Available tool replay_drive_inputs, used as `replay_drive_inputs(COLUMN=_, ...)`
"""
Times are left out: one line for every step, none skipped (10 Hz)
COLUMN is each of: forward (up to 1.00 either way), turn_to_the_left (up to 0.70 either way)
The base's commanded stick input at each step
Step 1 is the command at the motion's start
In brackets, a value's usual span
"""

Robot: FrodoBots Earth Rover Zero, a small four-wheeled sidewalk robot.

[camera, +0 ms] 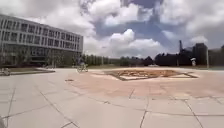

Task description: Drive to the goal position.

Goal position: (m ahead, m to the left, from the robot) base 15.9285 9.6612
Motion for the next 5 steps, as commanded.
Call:
replay_drive_inputs(forward=1.00, turn_to_the_left=0.00)
replay_drive_inputs(forward=1.00, turn_to_the_left=0.00)
replay_drive_inputs(forward=1.00, turn_to_the_left=0.00)
replay_drive_inputs(forward=1.00, turn_to_the_left=0.00)
replay_drive_inputs(forward=1.00, turn_to_the_left=0.00)
